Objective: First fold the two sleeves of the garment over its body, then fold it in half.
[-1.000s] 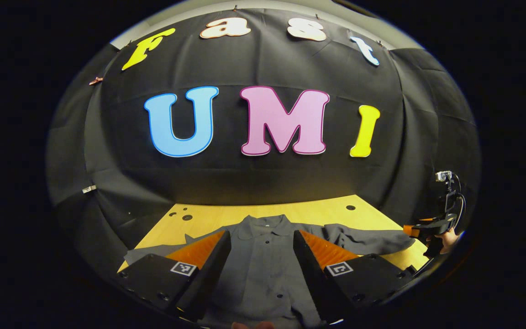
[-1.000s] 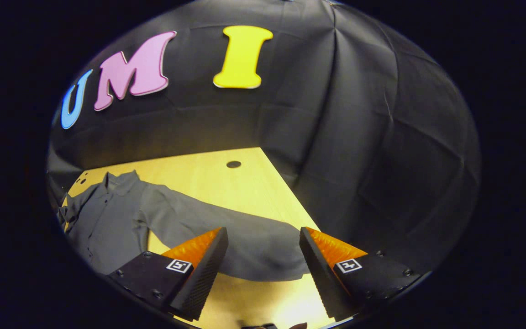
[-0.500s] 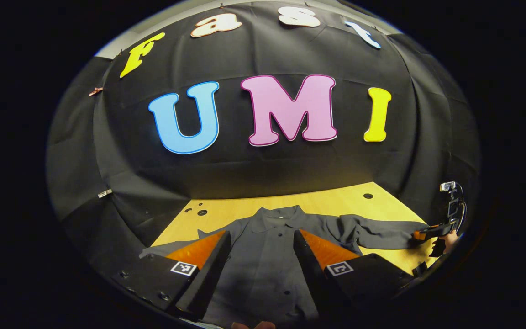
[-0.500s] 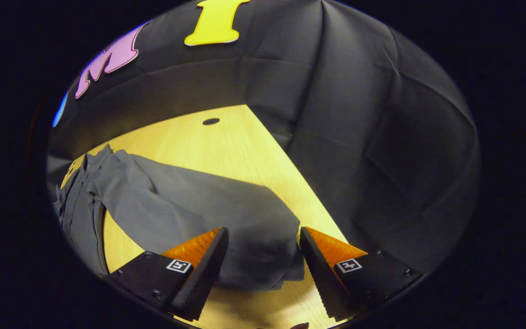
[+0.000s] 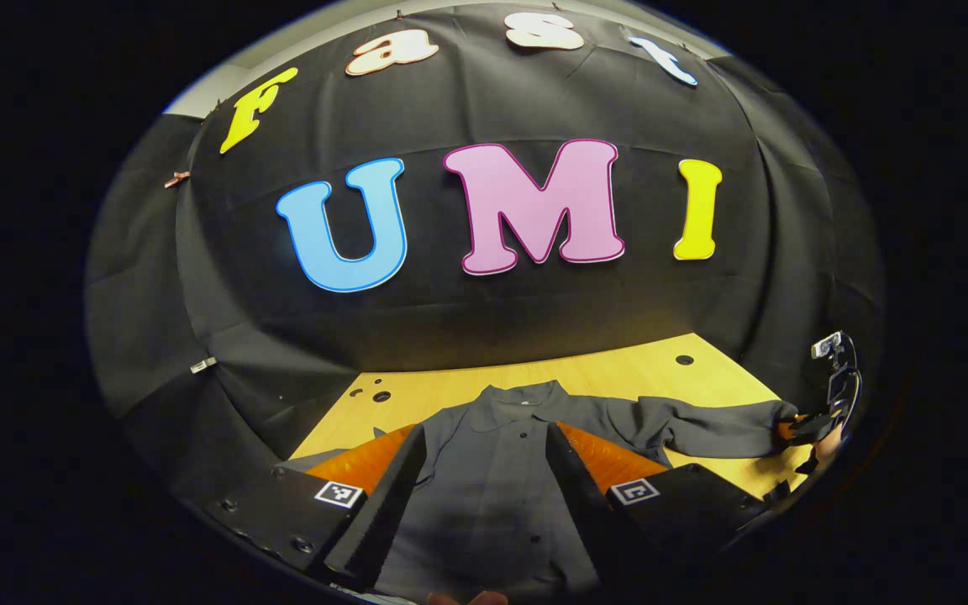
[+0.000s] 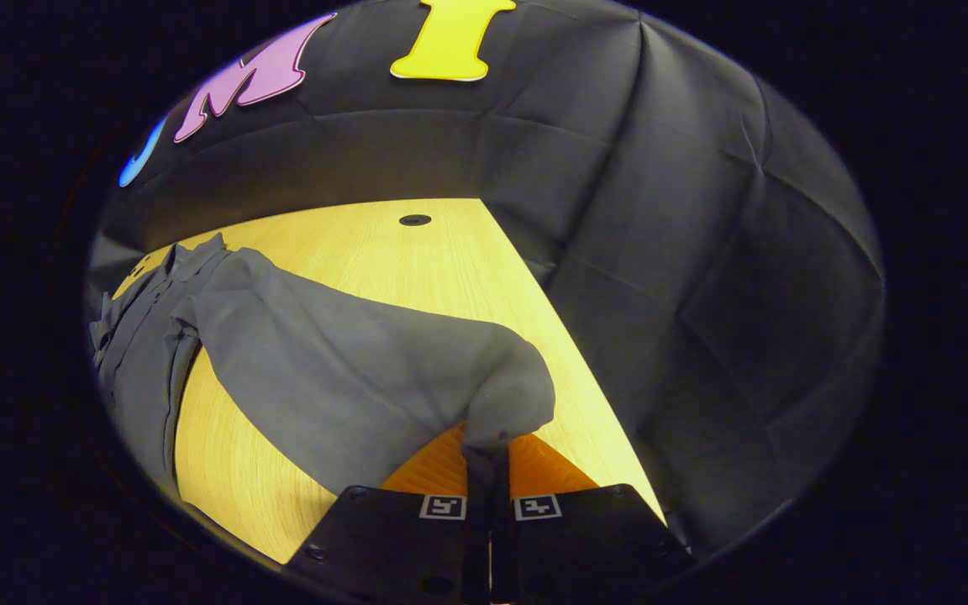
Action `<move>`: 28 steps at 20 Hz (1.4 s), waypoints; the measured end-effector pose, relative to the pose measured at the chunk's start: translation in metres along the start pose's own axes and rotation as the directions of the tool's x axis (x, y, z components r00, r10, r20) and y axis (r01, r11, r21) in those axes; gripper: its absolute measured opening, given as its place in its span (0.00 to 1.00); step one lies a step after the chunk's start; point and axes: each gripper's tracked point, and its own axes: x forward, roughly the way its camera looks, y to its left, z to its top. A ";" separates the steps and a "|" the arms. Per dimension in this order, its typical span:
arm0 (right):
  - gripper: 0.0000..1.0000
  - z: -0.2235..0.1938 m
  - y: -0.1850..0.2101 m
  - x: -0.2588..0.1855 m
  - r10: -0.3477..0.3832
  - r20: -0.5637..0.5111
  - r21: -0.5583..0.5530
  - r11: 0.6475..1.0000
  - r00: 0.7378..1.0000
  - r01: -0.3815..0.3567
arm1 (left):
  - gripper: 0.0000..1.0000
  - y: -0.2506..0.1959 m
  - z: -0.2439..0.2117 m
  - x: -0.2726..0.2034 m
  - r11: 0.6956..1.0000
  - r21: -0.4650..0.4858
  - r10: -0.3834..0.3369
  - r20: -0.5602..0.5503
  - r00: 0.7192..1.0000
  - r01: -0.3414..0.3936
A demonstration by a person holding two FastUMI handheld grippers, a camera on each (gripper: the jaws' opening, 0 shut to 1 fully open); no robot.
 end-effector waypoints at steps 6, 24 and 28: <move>0.06 -0.002 -0.019 -0.053 -0.093 0.058 -0.013 0.996 0.994 0.093 | 0.92 0.022 -0.007 -0.009 1.000 -0.009 -0.016 0.012 1.000 0.016; 0.06 0.065 0.111 -0.194 -0.165 0.225 0.069 0.986 0.960 0.153 | 0.92 0.166 -0.037 0.004 0.995 -0.077 -0.062 0.038 0.997 0.065; 0.06 0.101 0.163 -0.212 -0.092 0.264 0.085 0.994 0.960 0.072 | 0.92 0.205 -0.050 0.012 0.995 -0.092 -0.046 0.047 0.998 0.050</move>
